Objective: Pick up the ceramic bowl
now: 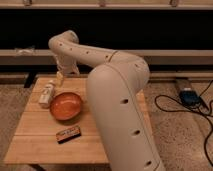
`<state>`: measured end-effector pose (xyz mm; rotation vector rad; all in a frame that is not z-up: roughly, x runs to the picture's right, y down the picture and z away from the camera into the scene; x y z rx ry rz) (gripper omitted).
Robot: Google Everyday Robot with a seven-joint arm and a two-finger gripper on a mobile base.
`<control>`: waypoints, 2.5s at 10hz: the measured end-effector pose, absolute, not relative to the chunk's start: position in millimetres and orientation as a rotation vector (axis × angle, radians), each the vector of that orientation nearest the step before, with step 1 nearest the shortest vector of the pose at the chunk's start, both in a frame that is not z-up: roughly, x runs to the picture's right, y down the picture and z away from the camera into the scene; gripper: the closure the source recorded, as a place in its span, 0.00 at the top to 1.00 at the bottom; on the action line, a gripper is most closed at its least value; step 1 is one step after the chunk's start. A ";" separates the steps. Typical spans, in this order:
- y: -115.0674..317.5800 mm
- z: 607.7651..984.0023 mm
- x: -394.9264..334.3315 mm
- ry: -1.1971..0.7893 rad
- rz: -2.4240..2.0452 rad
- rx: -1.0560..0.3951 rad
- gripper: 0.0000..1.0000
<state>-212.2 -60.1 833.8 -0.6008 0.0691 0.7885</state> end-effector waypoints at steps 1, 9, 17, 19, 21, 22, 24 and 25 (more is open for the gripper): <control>-60.1 833.8 -212.2 0.069 0.788 -0.601 0.80; -34.7 844.8 -218.6 0.063 0.780 -0.680 0.80; 51.6 880.4 -171.2 0.217 0.880 -0.843 0.80; 59.6 881.3 -173.7 0.225 0.873 -0.857 0.80; 67.5 883.3 -176.1 0.236 0.855 -0.878 0.80; 73.7 886.4 -177.4 0.246 0.844 -0.893 0.80; 85.3 893.7 -178.2 0.264 0.835 -0.913 0.80; 89.6 896.8 -176.7 0.273 0.834 -0.918 0.80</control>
